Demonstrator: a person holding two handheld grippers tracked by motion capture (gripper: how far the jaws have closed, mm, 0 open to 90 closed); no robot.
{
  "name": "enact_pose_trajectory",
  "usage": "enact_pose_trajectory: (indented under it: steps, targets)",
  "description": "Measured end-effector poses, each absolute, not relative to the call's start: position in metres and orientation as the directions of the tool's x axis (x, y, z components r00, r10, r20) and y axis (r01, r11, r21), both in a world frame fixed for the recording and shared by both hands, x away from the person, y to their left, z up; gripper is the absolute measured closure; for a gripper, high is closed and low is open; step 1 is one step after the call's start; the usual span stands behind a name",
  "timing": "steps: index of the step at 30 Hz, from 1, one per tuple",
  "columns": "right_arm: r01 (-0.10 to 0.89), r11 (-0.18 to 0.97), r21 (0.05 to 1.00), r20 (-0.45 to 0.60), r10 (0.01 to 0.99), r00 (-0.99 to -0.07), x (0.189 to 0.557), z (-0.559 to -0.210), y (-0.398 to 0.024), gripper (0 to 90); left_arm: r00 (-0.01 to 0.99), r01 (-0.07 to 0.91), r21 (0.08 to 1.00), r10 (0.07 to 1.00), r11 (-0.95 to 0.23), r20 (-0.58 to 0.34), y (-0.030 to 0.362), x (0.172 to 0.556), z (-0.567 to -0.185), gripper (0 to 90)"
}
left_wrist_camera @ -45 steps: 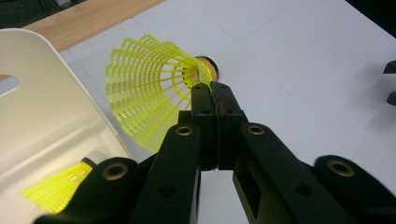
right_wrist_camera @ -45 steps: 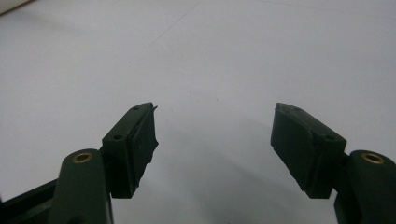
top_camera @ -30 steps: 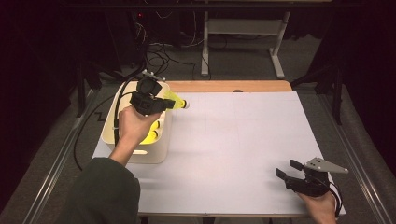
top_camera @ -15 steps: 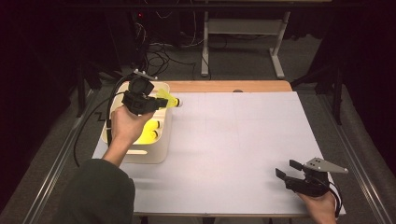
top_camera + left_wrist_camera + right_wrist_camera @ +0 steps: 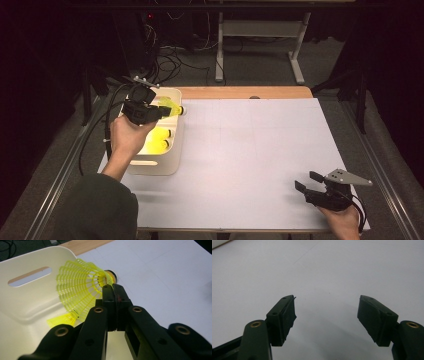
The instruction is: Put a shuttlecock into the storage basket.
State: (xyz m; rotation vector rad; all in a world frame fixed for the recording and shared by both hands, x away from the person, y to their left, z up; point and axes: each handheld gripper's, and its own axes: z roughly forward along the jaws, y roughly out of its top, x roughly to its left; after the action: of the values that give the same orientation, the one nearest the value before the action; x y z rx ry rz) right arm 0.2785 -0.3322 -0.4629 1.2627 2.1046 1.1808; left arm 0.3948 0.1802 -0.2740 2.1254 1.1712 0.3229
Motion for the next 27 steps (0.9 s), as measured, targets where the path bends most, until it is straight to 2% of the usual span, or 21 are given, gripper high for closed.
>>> enact_pose_trajectory:
  steps: [18,27]
  targets:
    - [0.509,0.239,0.827,0.064,0.86,-0.507,0.279,-0.463,-0.331,31.1,0.494,0.7,0.643,0.861,-0.31,-0.123,0.209,0.401,-0.292,89.7]
    - [0.509,0.236,0.828,0.064,0.862,-0.503,0.279,-0.463,-0.331,31.0,0.469,0.731,0.608,0.875,-0.309,-0.12,0.207,0.415,-0.307,89.7]
